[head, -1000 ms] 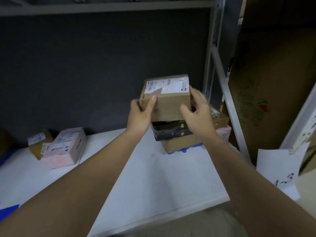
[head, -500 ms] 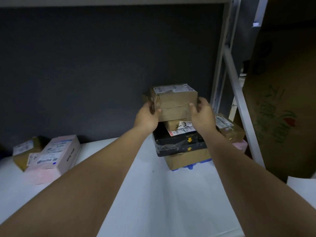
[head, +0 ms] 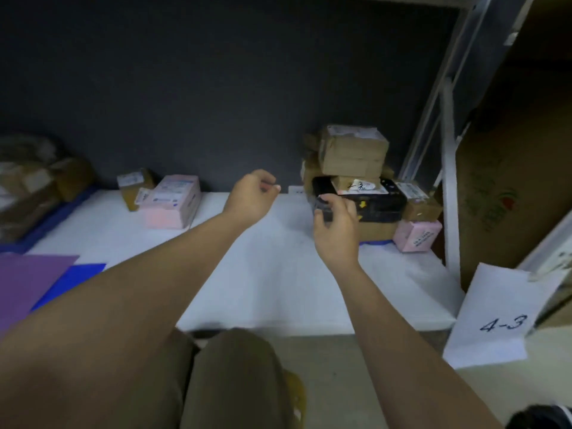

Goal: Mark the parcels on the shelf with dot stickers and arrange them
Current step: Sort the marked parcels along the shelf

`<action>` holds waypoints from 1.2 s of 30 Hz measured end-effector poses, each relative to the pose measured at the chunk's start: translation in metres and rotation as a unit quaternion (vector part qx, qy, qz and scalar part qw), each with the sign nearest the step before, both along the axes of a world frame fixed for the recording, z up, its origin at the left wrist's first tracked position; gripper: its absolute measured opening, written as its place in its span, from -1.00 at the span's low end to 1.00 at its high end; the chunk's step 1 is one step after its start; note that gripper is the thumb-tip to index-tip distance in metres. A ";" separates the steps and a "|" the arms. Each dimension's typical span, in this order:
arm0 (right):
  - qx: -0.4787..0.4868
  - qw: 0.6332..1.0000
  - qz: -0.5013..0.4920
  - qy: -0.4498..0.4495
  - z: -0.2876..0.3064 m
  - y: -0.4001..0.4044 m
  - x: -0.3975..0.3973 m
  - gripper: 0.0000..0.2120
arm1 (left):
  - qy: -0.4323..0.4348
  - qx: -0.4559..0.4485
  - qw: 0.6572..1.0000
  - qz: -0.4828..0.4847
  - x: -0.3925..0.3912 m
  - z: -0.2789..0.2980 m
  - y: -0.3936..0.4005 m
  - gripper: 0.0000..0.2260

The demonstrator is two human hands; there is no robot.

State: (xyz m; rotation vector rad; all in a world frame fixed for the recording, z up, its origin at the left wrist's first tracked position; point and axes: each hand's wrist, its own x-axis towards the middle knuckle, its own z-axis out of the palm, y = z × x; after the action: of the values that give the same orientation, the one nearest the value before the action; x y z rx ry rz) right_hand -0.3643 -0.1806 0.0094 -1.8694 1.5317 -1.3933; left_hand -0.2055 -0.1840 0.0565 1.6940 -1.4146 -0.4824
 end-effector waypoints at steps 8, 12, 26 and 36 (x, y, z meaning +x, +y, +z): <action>0.034 0.989 0.137 0.053 0.017 0.111 0.101 -0.77 | -0.070 0.059 0.992 0.090 0.103 0.008 0.144 -0.85; 0.075 0.982 0.160 0.072 0.019 0.127 0.158 -0.77 | -0.068 0.099 0.983 0.140 0.158 -0.002 0.183 -0.74; 0.178 0.930 0.183 0.264 -0.042 0.053 0.332 -0.59 | -0.026 0.145 0.976 0.161 0.314 -0.093 0.152 -0.66; 0.172 0.941 0.006 0.291 -0.099 -0.070 0.420 -0.10 | -0.023 0.141 0.978 0.149 0.366 -0.132 0.048 -0.66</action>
State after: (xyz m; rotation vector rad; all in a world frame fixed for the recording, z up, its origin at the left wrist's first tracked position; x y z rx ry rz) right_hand 0.0558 -0.2510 -0.0896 -2.1494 1.8663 -0.5155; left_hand 0.1608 -0.1362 -0.0753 2.1169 -1.1359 -0.4941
